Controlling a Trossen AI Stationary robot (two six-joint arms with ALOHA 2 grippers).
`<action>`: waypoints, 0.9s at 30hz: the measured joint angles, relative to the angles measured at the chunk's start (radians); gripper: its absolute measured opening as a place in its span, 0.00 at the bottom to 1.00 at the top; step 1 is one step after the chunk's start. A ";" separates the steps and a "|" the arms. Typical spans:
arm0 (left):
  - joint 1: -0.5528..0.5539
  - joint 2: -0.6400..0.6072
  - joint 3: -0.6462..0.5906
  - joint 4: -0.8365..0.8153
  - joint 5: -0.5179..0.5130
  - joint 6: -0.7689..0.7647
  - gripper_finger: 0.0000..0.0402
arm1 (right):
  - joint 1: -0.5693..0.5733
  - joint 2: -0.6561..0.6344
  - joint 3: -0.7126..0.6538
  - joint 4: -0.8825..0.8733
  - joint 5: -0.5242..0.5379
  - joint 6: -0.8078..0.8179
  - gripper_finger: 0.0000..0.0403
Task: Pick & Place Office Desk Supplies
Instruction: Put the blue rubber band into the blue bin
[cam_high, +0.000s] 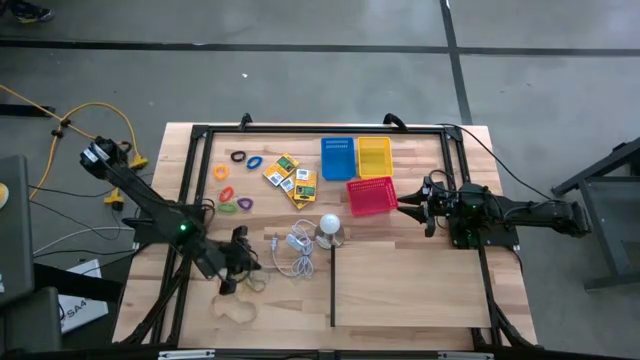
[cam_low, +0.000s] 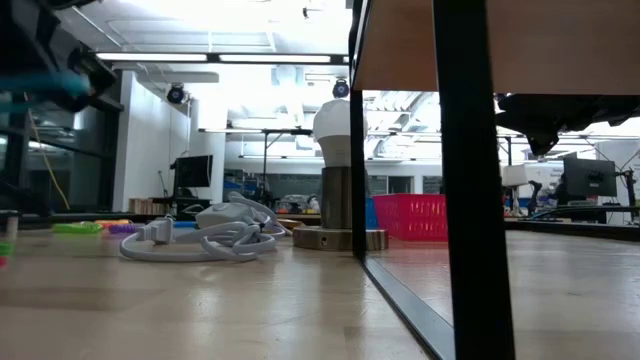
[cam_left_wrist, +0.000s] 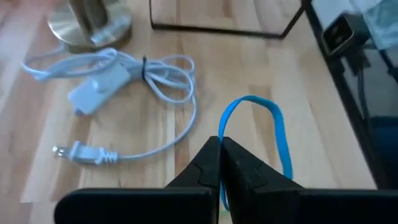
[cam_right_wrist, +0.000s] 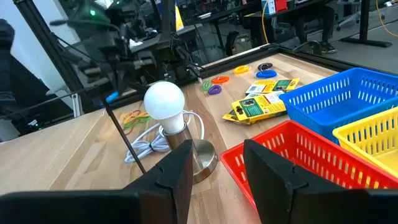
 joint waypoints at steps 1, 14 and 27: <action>0.000 -0.012 0.000 -0.009 -0.005 0.000 0.00 | 0.000 0.000 0.000 0.000 0.000 0.000 0.32; 0.131 -0.018 0.000 -0.026 -0.015 0.011 0.00 | 0.000 0.000 0.000 0.000 0.000 0.000 0.32; 0.642 -0.002 0.000 0.115 0.138 0.334 0.00 | 0.000 0.000 0.000 0.000 0.000 0.000 0.32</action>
